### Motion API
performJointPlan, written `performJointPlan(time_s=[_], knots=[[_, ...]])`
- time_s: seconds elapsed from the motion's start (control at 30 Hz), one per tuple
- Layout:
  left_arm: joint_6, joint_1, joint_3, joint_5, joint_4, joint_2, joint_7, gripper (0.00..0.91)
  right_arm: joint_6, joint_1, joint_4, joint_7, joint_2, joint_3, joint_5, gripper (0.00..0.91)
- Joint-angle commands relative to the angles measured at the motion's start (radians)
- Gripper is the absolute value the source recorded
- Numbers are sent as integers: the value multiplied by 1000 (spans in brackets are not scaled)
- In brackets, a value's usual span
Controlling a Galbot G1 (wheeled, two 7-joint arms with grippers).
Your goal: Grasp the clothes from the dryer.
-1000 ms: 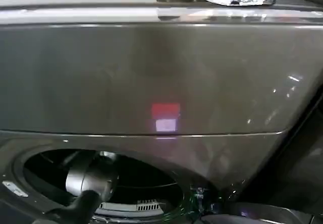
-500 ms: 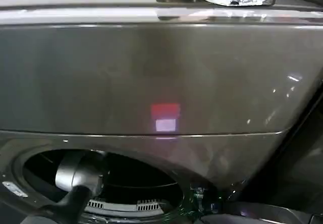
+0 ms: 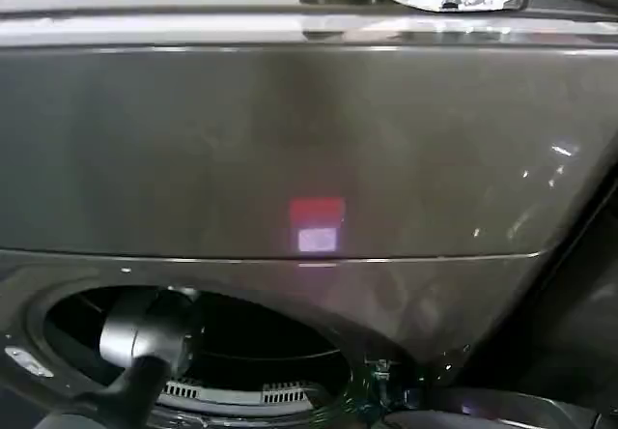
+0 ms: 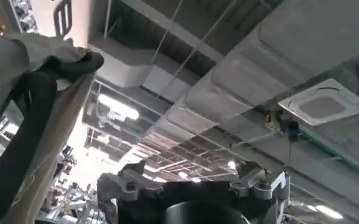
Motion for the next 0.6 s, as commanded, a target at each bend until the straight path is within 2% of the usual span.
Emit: performJointPlan(time_s=[0.03, 0.17, 0.43, 0.6], knots=[[12, 12, -20, 57, 7, 18, -101, 907, 1, 18, -1, 1, -21, -22, -24, 907], [7, 13, -52, 69, 10, 22, -132, 907, 8, 15, -8, -1, -23, -28, -24, 907], [-101, 18, -50, 53, 6, 17, -190, 907, 11, 23, -2, 0, -23, -42, -27, 907], [-124, 16, -46, 29, 16, 16, -232, 907, 16, 21, -8, -1, -21, -42, -28, 907]])
